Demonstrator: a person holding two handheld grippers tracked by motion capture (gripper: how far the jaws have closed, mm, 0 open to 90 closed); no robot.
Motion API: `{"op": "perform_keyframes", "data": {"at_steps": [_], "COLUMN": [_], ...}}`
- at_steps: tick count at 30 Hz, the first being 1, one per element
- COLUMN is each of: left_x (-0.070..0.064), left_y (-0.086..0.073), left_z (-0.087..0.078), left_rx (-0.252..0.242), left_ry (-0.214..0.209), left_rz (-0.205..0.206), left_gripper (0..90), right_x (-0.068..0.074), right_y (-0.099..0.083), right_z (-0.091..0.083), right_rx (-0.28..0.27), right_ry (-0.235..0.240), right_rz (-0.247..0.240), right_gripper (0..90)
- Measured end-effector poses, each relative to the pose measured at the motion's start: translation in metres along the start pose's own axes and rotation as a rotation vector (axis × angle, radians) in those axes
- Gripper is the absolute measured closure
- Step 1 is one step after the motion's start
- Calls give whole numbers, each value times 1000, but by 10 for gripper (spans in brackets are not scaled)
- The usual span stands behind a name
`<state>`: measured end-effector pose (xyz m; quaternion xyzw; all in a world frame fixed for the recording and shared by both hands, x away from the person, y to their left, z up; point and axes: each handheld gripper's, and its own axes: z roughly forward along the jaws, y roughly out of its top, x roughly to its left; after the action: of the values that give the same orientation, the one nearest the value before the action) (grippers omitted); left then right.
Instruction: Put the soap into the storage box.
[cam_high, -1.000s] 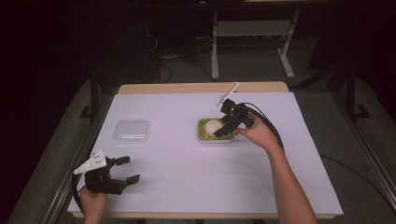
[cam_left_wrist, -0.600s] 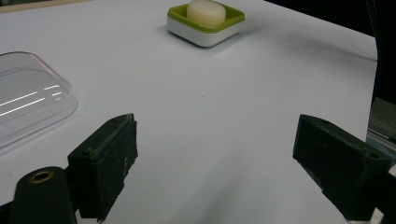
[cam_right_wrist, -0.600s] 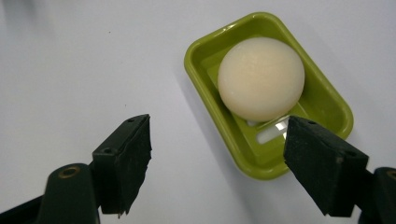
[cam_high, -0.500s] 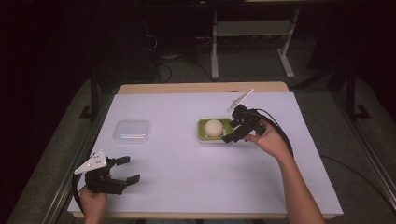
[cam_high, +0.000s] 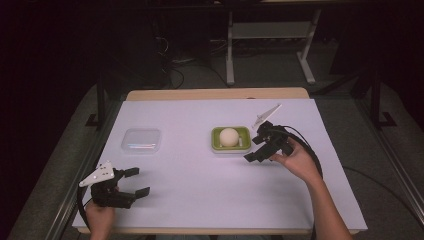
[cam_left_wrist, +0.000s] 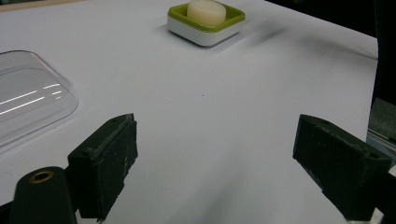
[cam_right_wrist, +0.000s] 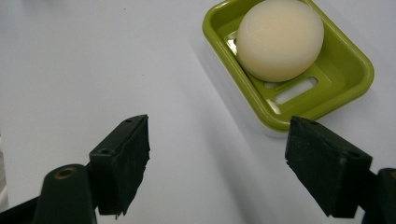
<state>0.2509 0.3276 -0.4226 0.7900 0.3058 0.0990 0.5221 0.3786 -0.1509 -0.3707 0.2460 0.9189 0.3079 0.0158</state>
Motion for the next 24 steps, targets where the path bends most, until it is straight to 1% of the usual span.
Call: {"op": "perform_keyframes", "data": {"at_steps": [1,5,7,9,10,11,12,13,15,17,18,19,22,24], "left_x": [0,-1,-1,0,-1,0,-1,-1,-1,-1,-1,-1,-1,-1], "left_y": [0,0,0,0,0,0,0,0,0,0,0,0,-1,-1], "left_z": [0,0,0,0,0,0,0,0,0,0,1,1,1,1], "left_rx": [1,1,2,-3,-3,3,4,5,4,5,3,6,9,9], "left_ry": [-1,-1,-2,-1,-2,-3,-2,-2,-3,-3,-3,-3,-3,-2], "left_rz": [0,-3,-1,-1,-2,5,1,-3,-3,-2,-3,0,-1,0], "left_gripper": [132,132,132,132,132,132,132,132,132,132,132,132,132,132], "right_x": [2,7,11,16,21,21,23,25,30,38,38,41,55,62], "right_y": [-4,-10,-14,-20,-25,-25,-27,-30,-36,-49,-49,-54,-75,-87], "right_z": [-2,-4,-5,-8,-10,-10,-11,-13,-16,-19,-19,-20,-20,-20], "right_rx": [-18,-17,-6,-13,-21,-21,-18,-20,-27,-32,-32,-33,-42,-58], "right_ry": [-1,1,-3,-9,-16,-16,-13,-18,-14,-17,-17,-13,-13,-23], "right_rz": [-12,-10,-12,-17,-13,-13,-2,-2,12,14,14,21,26,32], "right_gripper": [221,221,214,216,217,217,217,217,218,218,218,218,218,212]}}
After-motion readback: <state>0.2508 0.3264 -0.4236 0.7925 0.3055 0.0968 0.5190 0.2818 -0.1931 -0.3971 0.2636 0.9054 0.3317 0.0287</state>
